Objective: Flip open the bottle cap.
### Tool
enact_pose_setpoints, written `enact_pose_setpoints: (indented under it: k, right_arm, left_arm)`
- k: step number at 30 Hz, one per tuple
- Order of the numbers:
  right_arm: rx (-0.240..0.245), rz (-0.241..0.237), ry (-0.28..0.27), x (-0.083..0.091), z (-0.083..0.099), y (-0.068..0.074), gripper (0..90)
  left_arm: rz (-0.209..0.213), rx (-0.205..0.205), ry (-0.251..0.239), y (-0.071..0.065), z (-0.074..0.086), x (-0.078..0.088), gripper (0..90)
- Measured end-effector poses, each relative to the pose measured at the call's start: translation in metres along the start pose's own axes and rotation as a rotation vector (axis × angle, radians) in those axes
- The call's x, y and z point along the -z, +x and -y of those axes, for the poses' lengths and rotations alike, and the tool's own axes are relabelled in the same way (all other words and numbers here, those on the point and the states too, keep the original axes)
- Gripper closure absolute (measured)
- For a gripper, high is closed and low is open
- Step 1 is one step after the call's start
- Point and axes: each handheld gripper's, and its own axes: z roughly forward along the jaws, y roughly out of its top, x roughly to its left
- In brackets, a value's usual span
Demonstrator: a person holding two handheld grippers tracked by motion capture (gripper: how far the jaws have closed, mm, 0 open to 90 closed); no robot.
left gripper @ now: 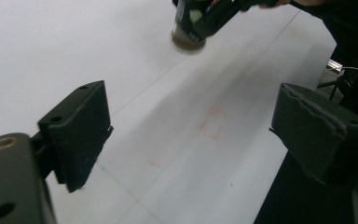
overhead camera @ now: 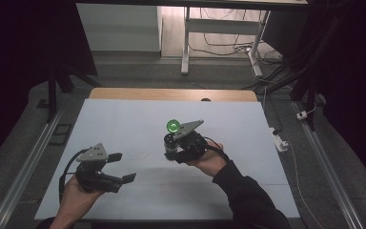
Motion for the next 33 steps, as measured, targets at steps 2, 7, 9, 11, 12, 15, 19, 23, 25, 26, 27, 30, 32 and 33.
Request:
enact_pose_setpoints:
  k: [2, 7, 9, 11, 12, 15, 19, 23, 25, 26, 27, 30, 32, 33]
  right_arm:
    - [-0.001, 0.0, -0.001, 0.0, 0.0, 0.0, 53.1]
    - [-0.001, 0.001, -0.002, 0.0, 0.0, 0.0, 53.1]
    - [-0.001, 0.002, -0.002, 0.001, 0.0, 0.0, 53.1]
    - [-0.001, 0.002, -0.002, 0.001, 0.0, 0.0, 53.1]
    - [0.0, 0.003, -0.002, 0.001, 0.0, 0.0, 53.1]
    - [0.001, 0.004, -0.004, 0.001, 0.0, 0.0, 53.1]
    - [-0.001, 0.004, -0.005, 0.002, 0.0, 0.0, 53.1]
    - [-0.001, 0.006, -0.006, 0.003, 0.0, 0.0, 53.1]
    - [0.0, 0.006, -0.007, 0.003, 0.0, 0.0, 53.1]
    - [-0.001, 0.007, -0.007, 0.003, 0.0, 0.0, 53.1]
    - [0.0, 0.007, -0.008, 0.003, -0.001, -0.001, 53.1]
    - [0.0, 0.007, -0.008, 0.004, -0.001, -0.001, 53.1]
    - [-0.002, 0.007, -0.009, 0.004, -0.001, -0.001, 53.1]
    - [-0.001, 0.005, -0.009, 0.004, -0.001, -0.001, 53.1]
  left_arm:
    - [-0.004, 0.012, -0.004, 0.001, 0.007, 0.004, 8.7]
    - [-0.025, 0.033, -0.008, 0.003, 0.022, 0.013, 5.6]
    - [-0.035, 0.038, -0.005, 0.003, 0.028, 0.015, 4.3]
    - [-0.044, 0.042, -0.002, 0.004, 0.035, 0.018, 3.0]
    - [-0.049, 0.044, -0.001, 0.004, 0.038, 0.019, 1.6]
    - [-0.071, 0.039, 0.021, 0.004, 0.046, 0.021, 0.4]
    - [-0.088, 0.043, 0.043, 0.004, 0.056, 0.024, 0.0]
    - [-0.093, 0.053, 0.052, 0.004, 0.065, 0.027, 0.0]
    - [-0.098, 0.06, 0.055, 0.004, 0.069, 0.028, 0.0]
    - [-0.096, 0.065, 0.057, 0.005, 0.071, 0.029, 0.0]
    - [-0.097, 0.07, 0.06, 0.005, 0.073, 0.029, 0.0]
    - [-0.105, 0.076, 0.06, 0.005, 0.076, 0.031, 0.0]
    - [-0.111, 0.074, 0.066, 0.004, 0.077, 0.032, 0.0]
    - [-0.11, 0.075, 0.069, 0.004, 0.077, 0.032, 0.0]
